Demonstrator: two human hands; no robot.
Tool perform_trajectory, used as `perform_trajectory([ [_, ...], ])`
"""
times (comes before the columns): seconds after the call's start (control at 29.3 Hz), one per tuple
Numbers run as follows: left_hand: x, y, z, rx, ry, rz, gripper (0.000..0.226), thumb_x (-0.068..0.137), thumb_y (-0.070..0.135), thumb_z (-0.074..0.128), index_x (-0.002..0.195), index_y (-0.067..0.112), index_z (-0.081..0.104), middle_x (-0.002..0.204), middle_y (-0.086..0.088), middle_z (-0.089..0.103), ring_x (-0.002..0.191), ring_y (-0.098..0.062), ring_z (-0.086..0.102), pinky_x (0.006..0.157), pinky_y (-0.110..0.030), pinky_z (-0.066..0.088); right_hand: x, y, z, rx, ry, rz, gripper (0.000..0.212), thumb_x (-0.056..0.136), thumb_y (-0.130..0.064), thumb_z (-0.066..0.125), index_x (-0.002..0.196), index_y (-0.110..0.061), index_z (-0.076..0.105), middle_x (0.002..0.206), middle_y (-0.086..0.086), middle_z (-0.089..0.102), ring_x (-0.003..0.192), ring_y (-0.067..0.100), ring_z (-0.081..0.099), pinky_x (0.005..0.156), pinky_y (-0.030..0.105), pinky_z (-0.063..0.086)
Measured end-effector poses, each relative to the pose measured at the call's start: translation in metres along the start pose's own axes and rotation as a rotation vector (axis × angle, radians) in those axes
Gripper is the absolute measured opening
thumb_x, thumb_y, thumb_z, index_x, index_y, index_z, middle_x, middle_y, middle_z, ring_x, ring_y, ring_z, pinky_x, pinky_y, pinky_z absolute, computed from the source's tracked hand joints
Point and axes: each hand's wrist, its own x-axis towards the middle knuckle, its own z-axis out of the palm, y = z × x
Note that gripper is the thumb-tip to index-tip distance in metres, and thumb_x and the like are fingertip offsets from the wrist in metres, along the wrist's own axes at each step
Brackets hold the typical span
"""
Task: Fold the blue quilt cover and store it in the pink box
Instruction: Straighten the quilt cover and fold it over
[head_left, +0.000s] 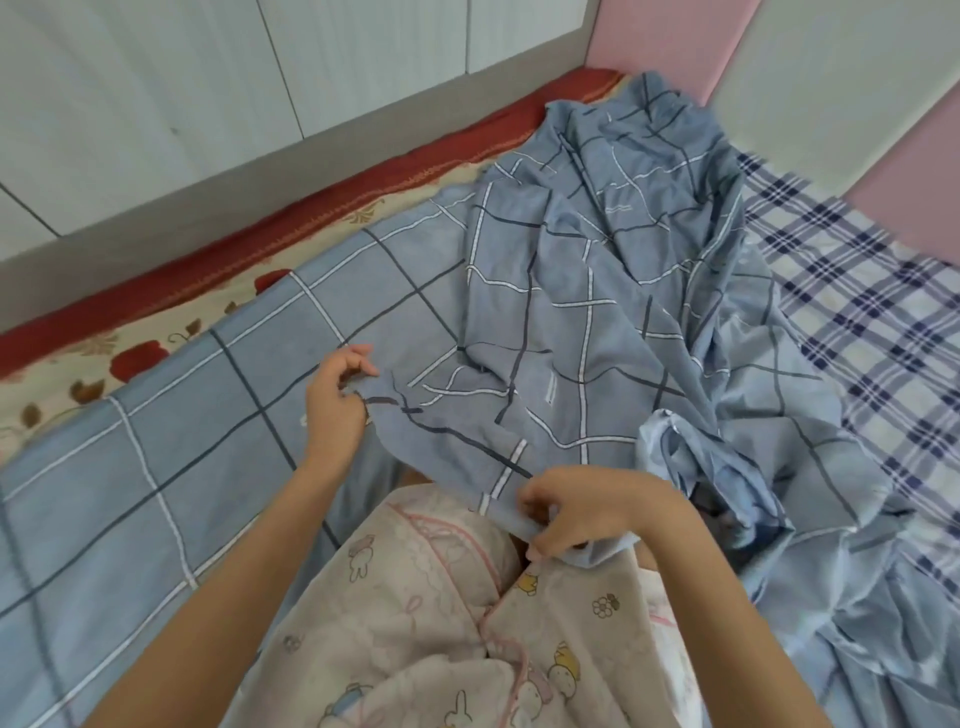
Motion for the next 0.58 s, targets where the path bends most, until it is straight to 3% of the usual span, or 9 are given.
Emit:
perform_trajectory([
  [0.07, 0.007, 0.017, 0.008, -0.067, -0.035, 0.071, 0.038, 0.072, -0.022, 0.044, 0.069, 0.013, 0.056, 0.096, 0.005, 0.065, 0.094, 0.000, 0.059, 0.087, -0.023, 0.047, 0.002, 0.012, -0.009, 0.288, 0.032, -0.086, 0.015, 0.083, -0.025, 0.071, 0.094, -0.020, 0.062, 0.076, -0.011, 0.060, 0.071, 0.005, 0.056, 0.071, 0.021, 0.046],
  [0.14, 0.012, 0.044, 0.026, -0.153, -0.088, 0.127, 0.033, 0.067, -0.015, 0.043, 0.067, 0.015, 0.056, 0.080, 0.015, 0.067, 0.083, 0.002, 0.060, 0.082, -0.021, 0.047, 0.009, 0.031, -0.024, 0.669, 0.287, -0.117, 0.011, 0.084, -0.015, 0.069, 0.093, -0.017, 0.063, 0.077, -0.006, 0.064, 0.072, 0.006, 0.058, 0.071, 0.020, 0.047],
  [0.21, 0.019, 0.070, 0.054, -0.209, -0.164, 0.173, 0.027, 0.063, -0.006, 0.041, 0.065, 0.015, 0.057, 0.069, 0.015, 0.065, 0.071, 0.000, 0.058, 0.072, -0.014, 0.045, 0.024, 0.069, -0.045, 0.959, 0.706, 0.040, 0.010, 0.088, -0.009, 0.064, 0.092, -0.016, 0.059, 0.079, 0.001, 0.062, 0.071, 0.013, 0.057, 0.066, 0.023, 0.046],
  [0.27, 0.022, 0.084, 0.078, -0.199, -0.225, 0.178, 0.026, 0.063, -0.001, 0.038, 0.065, 0.016, 0.059, 0.064, 0.008, 0.060, 0.058, -0.004, 0.048, 0.058, -0.016, 0.038, 0.039, 0.115, -0.064, 1.002, 1.027, 0.294, 0.015, 0.089, -0.010, 0.062, 0.103, -0.012, 0.057, 0.090, 0.008, 0.060, 0.080, 0.020, 0.054, 0.067, 0.028, 0.043],
  [0.31, 0.023, 0.088, 0.091, -0.197, -0.270, 0.191, 0.026, 0.065, 0.000, 0.038, 0.066, 0.015, 0.059, 0.061, 0.005, 0.056, 0.052, -0.003, 0.042, 0.052, -0.016, 0.033, 0.044, 0.141, -0.070, 0.982, 1.108, 0.409, 0.026, 0.087, -0.012, 0.063, 0.111, -0.009, 0.057, 0.098, 0.009, 0.058, 0.086, 0.020, 0.053, 0.071, 0.029, 0.042],
  [0.38, 0.029, 0.089, 0.122, -0.208, -0.360, 0.215, 0.023, 0.069, 0.000, 0.038, 0.070, 0.010, 0.059, 0.059, 0.010, 0.056, 0.049, 0.001, 0.040, 0.051, -0.013, 0.029, 0.044, 0.188, -0.079, 0.970, 1.163, 0.577, 0.037, 0.084, -0.017, 0.065, 0.118, -0.006, 0.055, 0.100, 0.009, 0.053, 0.089, 0.019, 0.049, 0.072, 0.028, 0.040],
  [0.44, 0.036, 0.085, 0.153, -0.185, -0.422, 0.204, 0.019, 0.073, 0.002, 0.041, 0.073, 0.007, 0.059, 0.064, 0.013, 0.059, 0.059, 0.004, 0.050, 0.060, -0.008, 0.035, 0.042, 0.226, -0.087, 0.993, 1.150, 0.659, 0.040, 0.084, -0.019, 0.066, 0.118, -0.004, 0.051, 0.101, 0.010, 0.049, 0.091, 0.022, 0.050, 0.073, 0.032, 0.042],
  [0.48, 0.038, 0.077, 0.164, -0.149, -0.447, 0.192, 0.017, 0.075, 0.005, 0.043, 0.073, 0.011, 0.059, 0.067, 0.011, 0.060, 0.065, 0.004, 0.053, 0.065, -0.009, 0.037, 0.044, 0.241, -0.089, 1.010, 1.141, 0.676, 0.050, 0.083, -0.021, 0.067, 0.125, -0.002, 0.046, 0.108, 0.010, 0.051, 0.099, 0.025, 0.053, 0.080, 0.036, 0.045],
  [0.58, 0.045, 0.037, 0.202, 0.114, -0.557, 0.171, 0.019, 0.079, 0.026, 0.043, 0.075, 0.016, 0.060, 0.074, 0.004, 0.063, 0.076, -0.008, 0.058, 0.071, -0.025, 0.041, 0.062, 0.282, -0.106, 0.965, 1.119, 0.777, 0.077, 0.081, -0.030, 0.068, 0.141, -0.001, 0.030, 0.137, 0.016, 0.045, 0.124, 0.034, 0.046, 0.099, 0.042, 0.042],
])
